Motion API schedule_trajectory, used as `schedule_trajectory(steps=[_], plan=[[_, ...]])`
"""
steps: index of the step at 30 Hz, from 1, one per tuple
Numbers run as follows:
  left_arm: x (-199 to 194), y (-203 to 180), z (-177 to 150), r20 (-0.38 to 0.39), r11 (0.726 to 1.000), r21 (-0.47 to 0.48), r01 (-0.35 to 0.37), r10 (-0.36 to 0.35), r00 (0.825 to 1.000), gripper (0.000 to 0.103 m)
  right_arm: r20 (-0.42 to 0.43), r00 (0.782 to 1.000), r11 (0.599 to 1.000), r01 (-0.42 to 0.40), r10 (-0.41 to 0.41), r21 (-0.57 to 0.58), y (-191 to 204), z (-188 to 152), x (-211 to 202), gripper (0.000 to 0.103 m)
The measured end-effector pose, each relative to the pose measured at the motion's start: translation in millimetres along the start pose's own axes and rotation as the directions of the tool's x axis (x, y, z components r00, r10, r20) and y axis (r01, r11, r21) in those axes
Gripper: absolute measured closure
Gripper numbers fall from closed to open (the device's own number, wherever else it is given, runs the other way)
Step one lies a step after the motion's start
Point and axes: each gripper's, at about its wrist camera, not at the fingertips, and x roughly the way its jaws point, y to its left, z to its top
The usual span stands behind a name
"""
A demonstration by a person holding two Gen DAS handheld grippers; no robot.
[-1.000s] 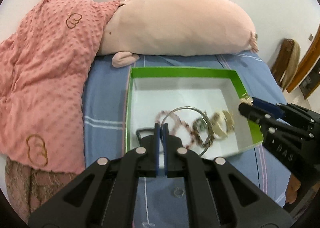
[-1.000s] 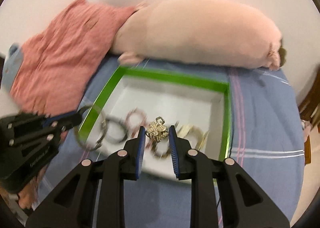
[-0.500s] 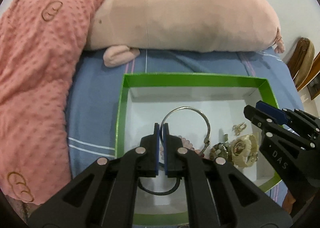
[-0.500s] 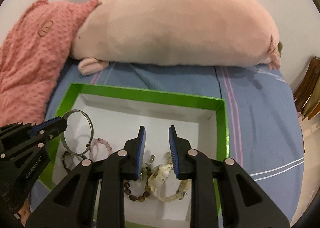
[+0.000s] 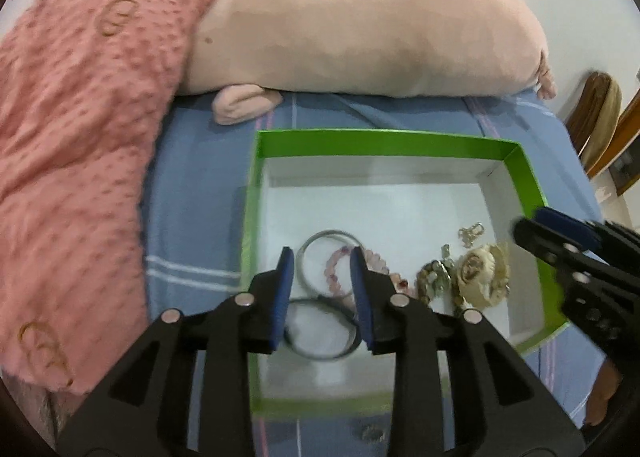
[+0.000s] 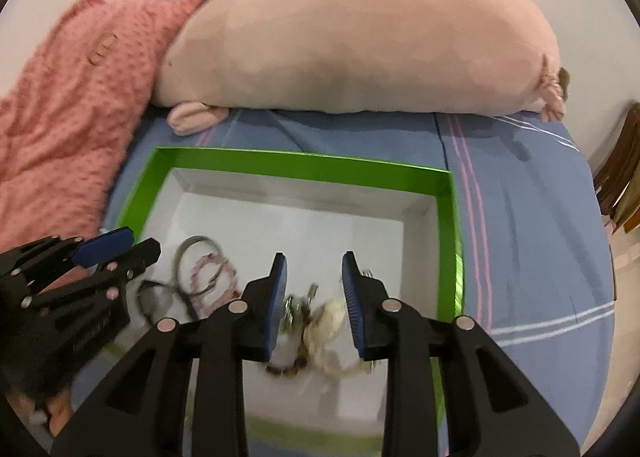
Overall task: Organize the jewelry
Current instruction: 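Carry the bangle and flower charm into the green box and open both grippers, then grasp the small dark ring in front of the box with the right gripper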
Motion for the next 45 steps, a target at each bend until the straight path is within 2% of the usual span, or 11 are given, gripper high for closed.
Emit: schedule_trajectory(steps=[3, 6, 10, 15, 20, 29, 32, 33, 37, 39, 45], plan=[[-32, 11, -18, 0.027, 1.0, -0.029, -0.003, 0.004, 1.0, 0.066, 0.027, 0.998, 0.998, -0.052, 0.052, 0.017, -10, -20, -36, 0.059], [-60, 17, -49, 0.036, 1.0, -0.023, 0.01, -0.009, 0.999, 0.065, 0.026, 0.994, 0.994, -0.11, 0.11, -0.002, -15, -52, -67, 0.059], [-56, 4, -95, -0.029, 0.998, 0.055, 0.039, -0.037, 0.999, 0.076, -0.04, 0.99, 0.988, -0.136, 0.134, -0.066, -7, -104, -83, 0.059], [-20, -14, -133, -0.178, 0.997, 0.036, 0.068, -0.06, 0.982, 0.077, -0.169, 0.979, 0.989, -0.129, 0.115, -0.076, 10, -142, -36, 0.059], [-13, -19, -141, -0.184, 0.999, 0.026, 0.043, -0.037, 0.982, 0.066, -0.167, 0.983, 0.995, -0.085, 0.077, -0.045, 27, -141, 1, 0.059], [-3, -13, -146, -0.186, 1.0, -0.004, 0.027, -0.028, 0.982, 0.062, -0.153, 0.988, 0.999, 0.0, -0.008, -0.051, 47, -133, 35, 0.059], [0, -15, -144, -0.175, 1.0, 0.007, 0.01, -0.009, 0.985, 0.061, -0.137, 0.99, 0.997, 0.034, -0.042, -0.066, 49, -130, 38, 0.072], [1, -15, -144, -0.173, 1.0, 0.009, 0.007, -0.005, 0.985, 0.061, -0.133, 0.99, 0.997, 0.038, -0.046, -0.066, 49, -129, 38, 0.082], [3, -17, -144, -0.175, 1.0, 0.009, 0.01, -0.008, 0.984, 0.059, -0.138, 0.99, 1.0, 0.008, -0.012, -0.028, 41, -128, 37, 0.087], [4, -18, -143, -0.174, 1.0, 0.011, 0.013, -0.011, 0.985, 0.059, -0.147, 0.989, 1.0, -0.004, 0.002, -0.019, 36, -130, 33, 0.097], [8, -21, -142, -0.175, 1.0, 0.005, 0.029, -0.028, 0.984, 0.056, -0.151, 0.988, 1.0, -0.018, 0.018, -0.005, 22, -142, 9, 0.098]])
